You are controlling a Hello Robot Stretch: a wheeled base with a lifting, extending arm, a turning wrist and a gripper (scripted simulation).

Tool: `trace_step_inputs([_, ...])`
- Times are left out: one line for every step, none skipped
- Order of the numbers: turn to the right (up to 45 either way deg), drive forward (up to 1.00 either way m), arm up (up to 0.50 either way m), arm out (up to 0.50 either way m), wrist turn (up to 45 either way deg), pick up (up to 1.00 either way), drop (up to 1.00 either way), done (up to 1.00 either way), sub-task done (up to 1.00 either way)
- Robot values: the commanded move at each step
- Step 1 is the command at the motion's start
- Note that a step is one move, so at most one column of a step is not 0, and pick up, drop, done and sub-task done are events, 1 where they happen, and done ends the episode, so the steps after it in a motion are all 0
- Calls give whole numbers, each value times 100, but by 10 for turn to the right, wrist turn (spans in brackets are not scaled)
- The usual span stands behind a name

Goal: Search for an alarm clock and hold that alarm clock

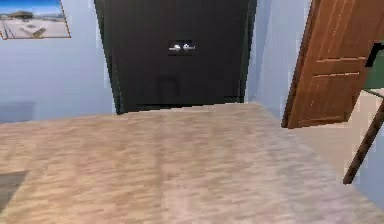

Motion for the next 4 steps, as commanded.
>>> trace_step_inputs([0, 45, 0, 0, 0, 0, 0, 0, 0])
trace_step_inputs([450, 0, 0, 0, 0, 0, 0, 0, 0])
trace_step_inputs([90, 0, 0, 0, 0, 0, 0, 0, 0])
trace_step_inputs([0, 50, 0, 0, 0, 0, 0, 0, 0])
